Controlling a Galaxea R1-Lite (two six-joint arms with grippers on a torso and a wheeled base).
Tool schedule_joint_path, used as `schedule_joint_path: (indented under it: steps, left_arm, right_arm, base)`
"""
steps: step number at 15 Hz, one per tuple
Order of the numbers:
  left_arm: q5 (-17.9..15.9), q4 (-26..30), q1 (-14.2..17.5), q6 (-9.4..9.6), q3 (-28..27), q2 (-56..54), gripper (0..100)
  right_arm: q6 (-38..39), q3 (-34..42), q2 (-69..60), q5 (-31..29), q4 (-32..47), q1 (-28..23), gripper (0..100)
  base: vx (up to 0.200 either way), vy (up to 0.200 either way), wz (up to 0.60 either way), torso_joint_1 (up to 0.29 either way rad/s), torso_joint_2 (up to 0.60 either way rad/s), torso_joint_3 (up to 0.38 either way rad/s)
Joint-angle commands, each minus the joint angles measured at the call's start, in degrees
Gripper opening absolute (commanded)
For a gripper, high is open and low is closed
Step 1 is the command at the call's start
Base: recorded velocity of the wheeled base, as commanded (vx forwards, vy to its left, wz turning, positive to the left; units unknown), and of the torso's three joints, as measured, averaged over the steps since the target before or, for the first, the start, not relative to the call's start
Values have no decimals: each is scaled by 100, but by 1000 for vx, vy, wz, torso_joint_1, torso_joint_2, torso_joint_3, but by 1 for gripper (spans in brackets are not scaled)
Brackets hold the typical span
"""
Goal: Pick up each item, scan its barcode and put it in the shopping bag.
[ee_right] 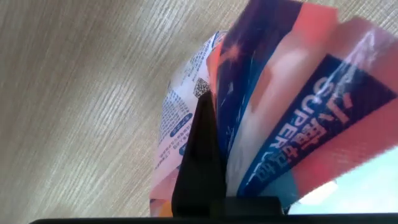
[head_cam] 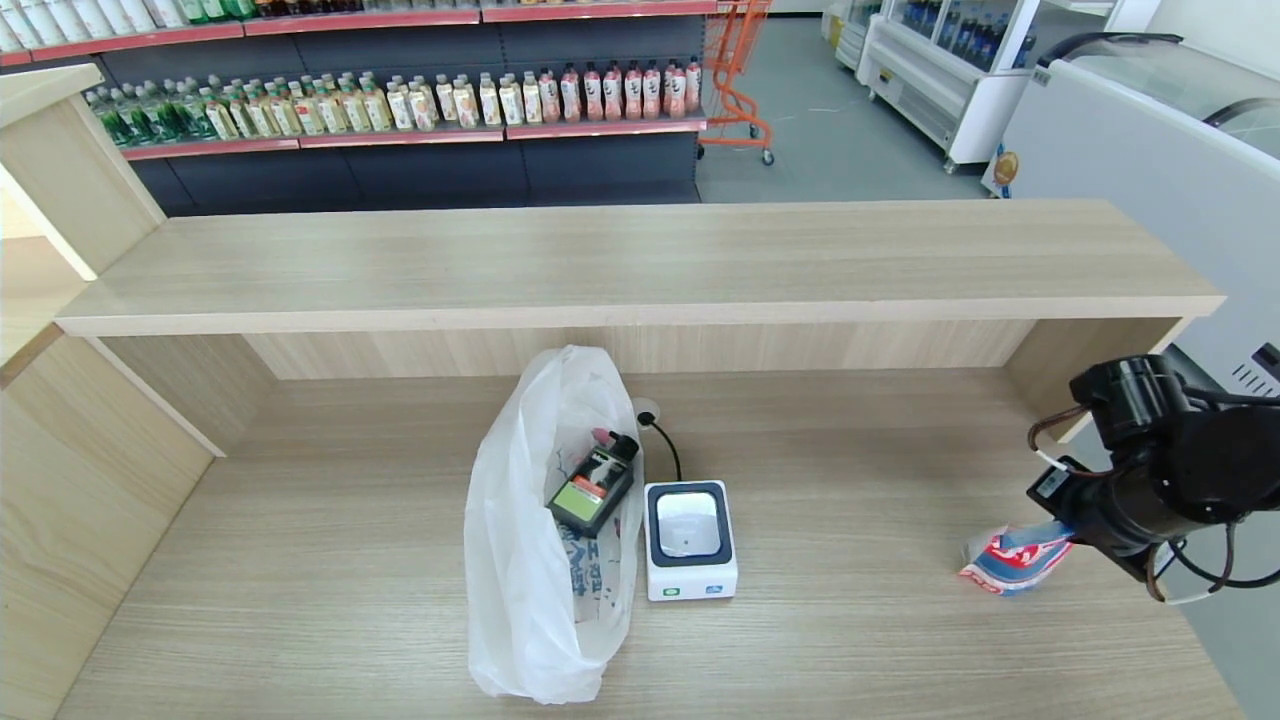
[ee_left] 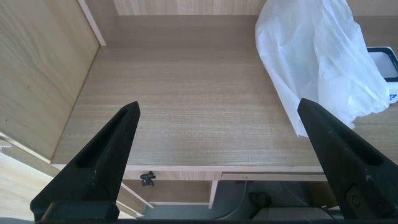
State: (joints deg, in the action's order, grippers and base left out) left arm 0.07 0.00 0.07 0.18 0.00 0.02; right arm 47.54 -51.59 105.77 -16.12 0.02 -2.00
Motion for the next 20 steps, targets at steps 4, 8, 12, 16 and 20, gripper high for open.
schedule_joint_path:
  steps: [4, 8, 12, 16, 20]
  left_arm:
    - [1, 0, 1, -1, 0, -2, 100]
    - [1, 0, 1, -1, 0, -2, 100]
    - [1, 0, 1, -1, 0, -2, 100]
    - [1, 0, 1, -1, 0, -2, 100]
    - [1, 0, 1, -1, 0, -2, 100]
  right_arm:
    - [-184, 17, 199, -32, 15, 218, 0]
    - [-1081, 88, -1243, 636, -38, 244, 0]
    - [-2592, 369, -2974, 3053, -20, 455, 0]
    - [-2636, 272, -3405, 5373, -73, 903, 0]
    - [-2777, 325, -3246, 6006, -556, 1896, 0]
  base:
    - [0, 0, 0, 0, 0, 0]
    - [0, 0, 0, 0, 0, 0]
    - [0, 0, 0, 0, 0, 0]
    - [0, 0, 0, 0, 0, 0]
    - [0, 0, 0, 0, 0, 0]
